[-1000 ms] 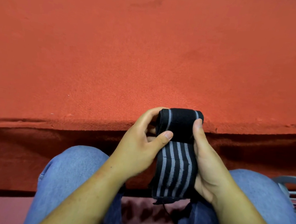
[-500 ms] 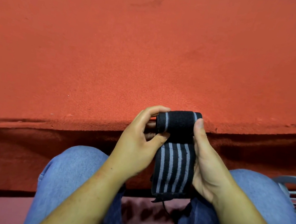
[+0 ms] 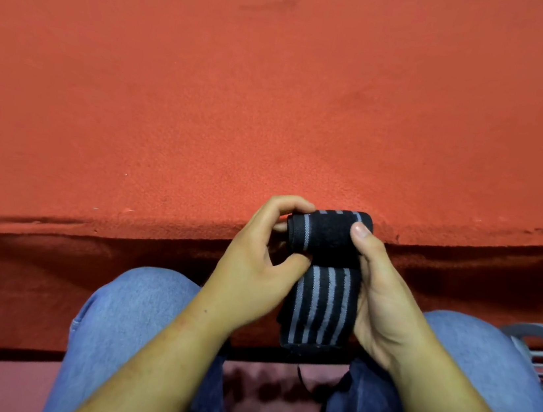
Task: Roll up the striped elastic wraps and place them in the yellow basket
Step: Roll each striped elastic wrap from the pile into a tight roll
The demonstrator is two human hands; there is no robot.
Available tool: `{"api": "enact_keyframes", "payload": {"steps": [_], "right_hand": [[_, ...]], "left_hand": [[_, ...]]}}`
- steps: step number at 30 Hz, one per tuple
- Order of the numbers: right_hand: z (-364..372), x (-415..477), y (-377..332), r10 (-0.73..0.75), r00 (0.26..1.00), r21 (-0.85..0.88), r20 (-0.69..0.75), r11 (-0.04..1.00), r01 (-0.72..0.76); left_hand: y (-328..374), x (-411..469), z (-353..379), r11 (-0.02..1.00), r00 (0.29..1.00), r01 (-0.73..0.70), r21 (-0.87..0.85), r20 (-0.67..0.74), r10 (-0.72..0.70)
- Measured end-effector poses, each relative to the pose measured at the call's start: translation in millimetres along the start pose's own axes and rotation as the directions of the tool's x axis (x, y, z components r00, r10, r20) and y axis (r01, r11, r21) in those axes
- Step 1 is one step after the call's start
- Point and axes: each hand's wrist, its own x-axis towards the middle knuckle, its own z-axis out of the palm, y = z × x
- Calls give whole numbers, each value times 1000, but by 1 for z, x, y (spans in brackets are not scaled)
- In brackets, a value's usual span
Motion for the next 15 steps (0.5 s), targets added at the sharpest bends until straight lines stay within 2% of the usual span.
{"api": "enact_keyframes", "payload": {"steps": [5,9,15], "right_hand": [[-5,1,2,-22,999,-6,-39,1000,22],[-8,3,5,-54,998,-49,-32,997,52],[-12,6,10,-130,990,-120,57,983,136]], "left_hand": [[-4,-1,1,999,998,29,-35,52,-27],[-6,-1,-1,996,998,49,-77,41,-46],[-8,1,-2,987,991,132,-88,43,-128]]}}
